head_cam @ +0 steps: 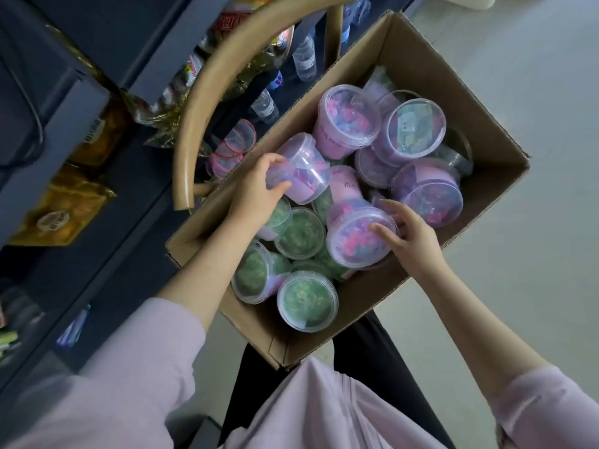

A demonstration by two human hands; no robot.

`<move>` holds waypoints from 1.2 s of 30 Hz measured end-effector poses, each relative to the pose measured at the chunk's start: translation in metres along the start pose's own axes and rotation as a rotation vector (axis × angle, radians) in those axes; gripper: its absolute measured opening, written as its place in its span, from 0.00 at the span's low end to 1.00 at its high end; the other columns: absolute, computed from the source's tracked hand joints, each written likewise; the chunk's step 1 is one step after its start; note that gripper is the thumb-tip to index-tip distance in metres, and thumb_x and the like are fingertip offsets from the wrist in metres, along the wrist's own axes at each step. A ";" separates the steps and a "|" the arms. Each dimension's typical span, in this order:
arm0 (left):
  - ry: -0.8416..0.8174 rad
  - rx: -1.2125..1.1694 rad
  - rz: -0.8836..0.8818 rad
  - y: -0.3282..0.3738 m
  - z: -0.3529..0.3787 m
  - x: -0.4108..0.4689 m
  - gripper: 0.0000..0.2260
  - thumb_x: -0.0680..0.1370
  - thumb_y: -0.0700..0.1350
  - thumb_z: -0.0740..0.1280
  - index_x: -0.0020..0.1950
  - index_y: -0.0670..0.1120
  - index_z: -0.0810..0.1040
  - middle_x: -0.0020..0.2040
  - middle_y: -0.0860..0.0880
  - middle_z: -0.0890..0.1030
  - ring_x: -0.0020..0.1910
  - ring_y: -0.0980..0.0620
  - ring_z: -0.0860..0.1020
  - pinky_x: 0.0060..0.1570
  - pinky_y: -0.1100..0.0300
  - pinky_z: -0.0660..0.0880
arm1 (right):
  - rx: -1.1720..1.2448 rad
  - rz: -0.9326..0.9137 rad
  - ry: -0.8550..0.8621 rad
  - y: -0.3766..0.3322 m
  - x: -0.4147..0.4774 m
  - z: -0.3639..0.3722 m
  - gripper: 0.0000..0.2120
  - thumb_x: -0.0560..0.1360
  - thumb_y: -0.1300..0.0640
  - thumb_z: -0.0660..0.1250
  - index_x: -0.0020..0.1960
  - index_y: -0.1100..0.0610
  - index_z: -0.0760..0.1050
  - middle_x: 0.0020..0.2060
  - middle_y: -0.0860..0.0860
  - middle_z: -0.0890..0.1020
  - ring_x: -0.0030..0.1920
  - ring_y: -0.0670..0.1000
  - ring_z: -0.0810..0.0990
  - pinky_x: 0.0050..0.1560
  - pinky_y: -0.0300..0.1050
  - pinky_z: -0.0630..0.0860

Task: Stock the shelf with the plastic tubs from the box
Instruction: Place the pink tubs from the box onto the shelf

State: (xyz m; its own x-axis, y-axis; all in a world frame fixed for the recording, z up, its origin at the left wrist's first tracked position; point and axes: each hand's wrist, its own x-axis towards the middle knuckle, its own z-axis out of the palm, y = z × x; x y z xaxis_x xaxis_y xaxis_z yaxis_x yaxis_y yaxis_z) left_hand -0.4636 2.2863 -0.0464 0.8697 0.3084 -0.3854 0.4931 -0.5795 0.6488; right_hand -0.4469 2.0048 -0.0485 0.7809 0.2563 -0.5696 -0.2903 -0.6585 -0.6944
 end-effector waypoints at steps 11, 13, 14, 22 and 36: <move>0.105 0.103 0.052 0.015 -0.033 -0.054 0.19 0.76 0.50 0.70 0.65 0.46 0.77 0.56 0.44 0.82 0.55 0.46 0.79 0.54 0.53 0.76 | 0.198 0.062 0.090 -0.023 -0.011 -0.015 0.05 0.73 0.50 0.72 0.38 0.44 0.80 0.42 0.54 0.79 0.41 0.48 0.78 0.45 0.40 0.75; 0.130 0.090 0.038 0.015 -0.041 -0.077 0.18 0.75 0.49 0.70 0.64 0.45 0.78 0.53 0.43 0.83 0.52 0.45 0.79 0.50 0.56 0.75 | 0.253 0.068 0.097 -0.031 -0.018 -0.020 0.02 0.72 0.51 0.73 0.41 0.47 0.82 0.41 0.53 0.78 0.39 0.46 0.78 0.43 0.36 0.75; 0.146 0.092 0.030 0.014 -0.046 -0.090 0.18 0.75 0.49 0.71 0.63 0.44 0.79 0.52 0.44 0.83 0.50 0.45 0.80 0.48 0.57 0.74 | 0.271 0.062 0.105 -0.036 -0.023 -0.020 0.02 0.72 0.52 0.73 0.41 0.49 0.82 0.41 0.53 0.78 0.39 0.47 0.78 0.44 0.38 0.75; 0.367 0.050 -0.019 -0.024 -0.135 -0.241 0.16 0.74 0.46 0.73 0.61 0.45 0.80 0.49 0.46 0.84 0.46 0.47 0.81 0.44 0.63 0.71 | 0.367 -0.071 0.063 -0.118 -0.108 0.028 0.14 0.75 0.53 0.71 0.37 0.63 0.79 0.35 0.55 0.78 0.36 0.45 0.77 0.40 0.41 0.77; 0.959 -0.067 -0.085 -0.108 -0.344 -0.590 0.16 0.75 0.45 0.71 0.62 0.50 0.80 0.52 0.49 0.82 0.48 0.53 0.79 0.48 0.67 0.69 | 0.457 -0.453 -0.329 -0.342 -0.376 0.217 0.15 0.73 0.48 0.72 0.39 0.61 0.82 0.39 0.60 0.82 0.41 0.60 0.79 0.45 0.57 0.75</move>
State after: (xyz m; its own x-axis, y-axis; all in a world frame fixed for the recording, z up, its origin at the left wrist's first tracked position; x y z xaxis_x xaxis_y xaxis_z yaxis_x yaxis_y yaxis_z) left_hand -1.0220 2.4266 0.3363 0.4659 0.8495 0.2475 0.5294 -0.4918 0.6913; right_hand -0.7615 2.2877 0.3078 0.6932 0.6813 -0.2354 -0.2362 -0.0938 -0.9672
